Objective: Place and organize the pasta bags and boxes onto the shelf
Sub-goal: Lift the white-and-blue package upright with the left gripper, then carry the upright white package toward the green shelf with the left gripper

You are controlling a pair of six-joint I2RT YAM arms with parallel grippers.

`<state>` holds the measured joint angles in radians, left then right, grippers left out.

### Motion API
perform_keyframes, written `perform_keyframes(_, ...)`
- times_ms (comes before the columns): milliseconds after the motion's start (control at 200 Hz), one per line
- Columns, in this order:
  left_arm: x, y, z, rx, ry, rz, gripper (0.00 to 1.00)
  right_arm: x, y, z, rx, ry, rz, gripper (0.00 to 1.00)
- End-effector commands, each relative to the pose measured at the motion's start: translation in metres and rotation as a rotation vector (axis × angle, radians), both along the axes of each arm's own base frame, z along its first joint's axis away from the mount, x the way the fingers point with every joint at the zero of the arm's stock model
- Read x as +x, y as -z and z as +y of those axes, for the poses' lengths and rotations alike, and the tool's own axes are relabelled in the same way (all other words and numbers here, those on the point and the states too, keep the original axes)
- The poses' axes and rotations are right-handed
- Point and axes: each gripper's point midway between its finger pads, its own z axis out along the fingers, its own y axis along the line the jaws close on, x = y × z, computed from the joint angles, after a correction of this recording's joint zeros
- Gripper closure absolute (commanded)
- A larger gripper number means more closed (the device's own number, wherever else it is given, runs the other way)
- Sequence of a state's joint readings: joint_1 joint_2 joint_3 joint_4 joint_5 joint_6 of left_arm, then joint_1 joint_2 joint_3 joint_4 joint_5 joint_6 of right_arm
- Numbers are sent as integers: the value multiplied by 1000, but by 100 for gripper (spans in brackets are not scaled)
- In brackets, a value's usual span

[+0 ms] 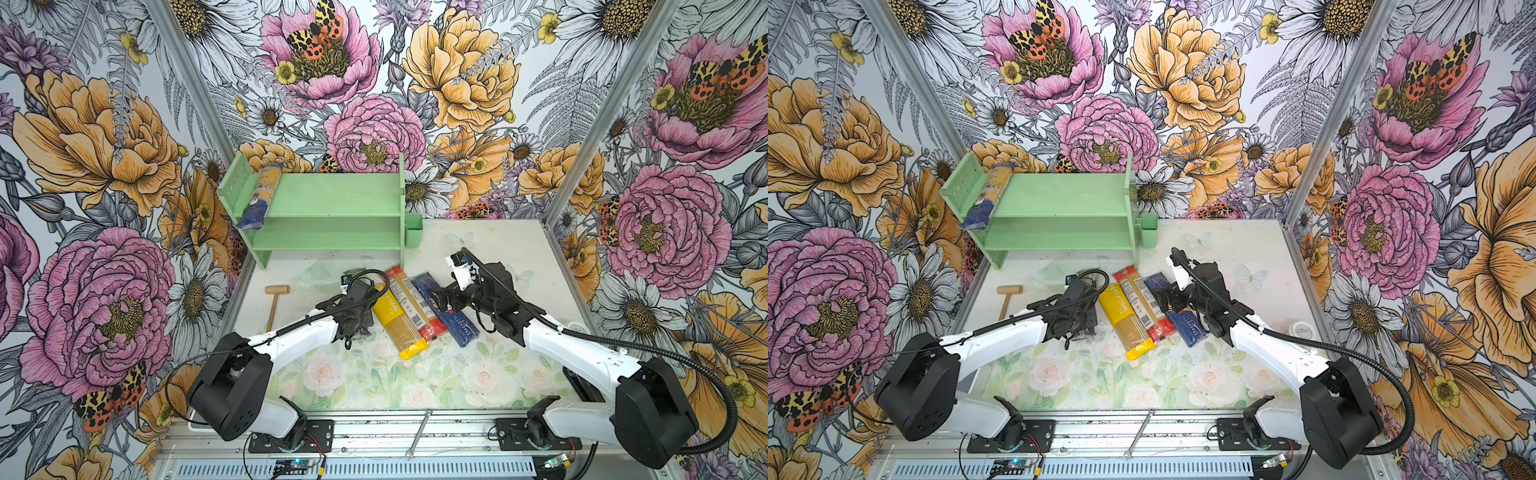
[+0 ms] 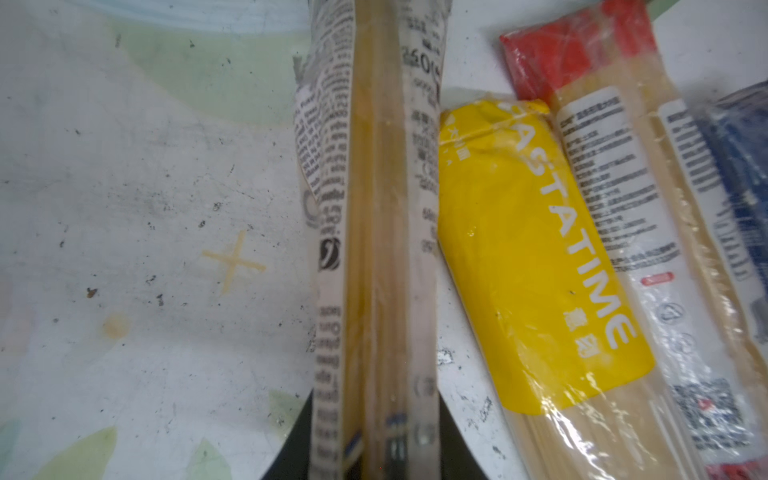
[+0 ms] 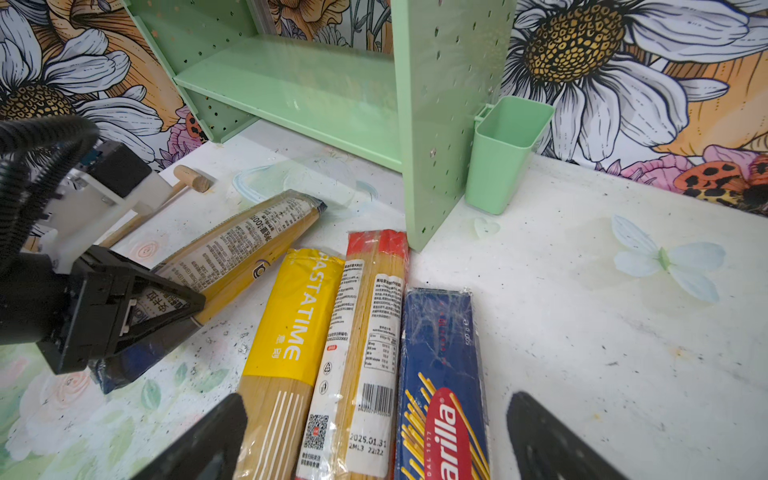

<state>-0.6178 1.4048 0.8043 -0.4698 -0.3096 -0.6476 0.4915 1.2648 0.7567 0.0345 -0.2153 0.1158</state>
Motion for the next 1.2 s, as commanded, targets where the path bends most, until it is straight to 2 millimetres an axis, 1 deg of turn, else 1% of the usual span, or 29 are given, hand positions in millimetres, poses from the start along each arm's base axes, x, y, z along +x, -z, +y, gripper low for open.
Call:
perform_keyframes(0, 13, -39, -10, -72, 8, -132, 100, 1, -20, 7, 45, -13, -34, 0)
perform_keyframes(130, 11, -49, -10, -82, 25, -154, 100, 3, -17, 14, 53, -36, -13, 1)
perform_keyframes(230, 11, -56, -11, -86, 32, -169, 100, 2, -8, 20, 46, -50, 13, 1)
perform_keyframes(300, 12, -60, -8, -88, 13, -191, 100, 2, 0, 22, 15, -59, 31, 1)
perform_keyframes(395, 13, -61, -10, -102, -2, -221, 100, 4, 7, 20, -61, -45, 38, 1)
perform_keyframes(460, 14, -62, -10, -111, -15, -224, 100, 7, 6, 18, -90, -36, 22, 1)
perform_keyframes(555, 13, -69, -11, -111, -14, -245, 100, 13, 1, 15, -119, -27, -17, 1)
perform_keyframes(621, 12, -71, -8, -99, -15, -246, 100, 17, -2, 14, -134, -15, -34, 1)
perform_keyframes(786, 7, -79, -1, -60, 11, -233, 100, 23, 1, 15, -146, -6, -25, 0)
perform_keyframes(881, 2, -85, -2, -54, 43, -234, 100, 27, 3, 15, -143, 9, -15, 0)
perform_keyframes(1196, -21, -100, -1, -129, 99, -265, 100, 35, 9, 22, -141, 5, -1, 1)
